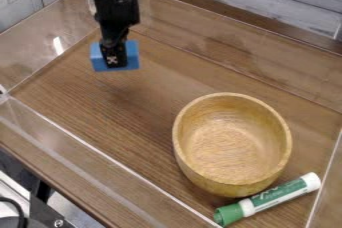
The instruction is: Put the blue block in the brown bowl
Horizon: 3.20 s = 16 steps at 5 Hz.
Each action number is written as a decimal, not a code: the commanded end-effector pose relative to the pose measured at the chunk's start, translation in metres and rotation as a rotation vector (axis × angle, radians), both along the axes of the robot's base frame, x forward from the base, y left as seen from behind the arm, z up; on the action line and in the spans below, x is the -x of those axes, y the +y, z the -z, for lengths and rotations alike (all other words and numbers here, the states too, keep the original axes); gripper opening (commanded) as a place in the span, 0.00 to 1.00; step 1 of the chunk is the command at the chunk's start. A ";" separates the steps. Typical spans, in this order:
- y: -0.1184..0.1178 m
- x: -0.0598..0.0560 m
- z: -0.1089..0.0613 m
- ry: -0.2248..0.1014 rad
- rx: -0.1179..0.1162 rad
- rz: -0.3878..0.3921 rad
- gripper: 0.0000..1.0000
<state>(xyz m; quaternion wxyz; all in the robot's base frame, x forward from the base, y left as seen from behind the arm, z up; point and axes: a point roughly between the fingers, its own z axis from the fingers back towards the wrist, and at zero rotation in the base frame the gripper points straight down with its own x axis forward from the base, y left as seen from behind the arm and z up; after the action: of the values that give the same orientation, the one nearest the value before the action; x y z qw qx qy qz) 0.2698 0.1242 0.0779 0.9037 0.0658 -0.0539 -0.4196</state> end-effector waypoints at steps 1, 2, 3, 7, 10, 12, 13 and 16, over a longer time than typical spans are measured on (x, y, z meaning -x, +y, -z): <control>0.015 -0.014 -0.023 -0.063 -0.051 0.009 0.00; 0.025 -0.018 -0.034 -0.078 -0.074 0.017 0.00; 0.032 -0.025 -0.047 -0.106 -0.096 0.031 0.00; 0.030 -0.009 -0.065 -0.204 -0.117 0.116 0.00; -0.073 0.015 -0.076 -0.219 -0.088 0.058 0.00; -0.118 0.029 -0.081 -0.246 -0.070 0.020 0.00; -0.139 0.036 -0.083 -0.266 -0.057 -0.004 0.00; -0.206 0.054 -0.075 -0.335 -0.027 -0.053 0.00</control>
<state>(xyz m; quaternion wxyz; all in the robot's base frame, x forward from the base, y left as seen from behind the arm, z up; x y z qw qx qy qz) 0.2114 -0.0811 0.1465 0.8928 0.1475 -0.1843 -0.3837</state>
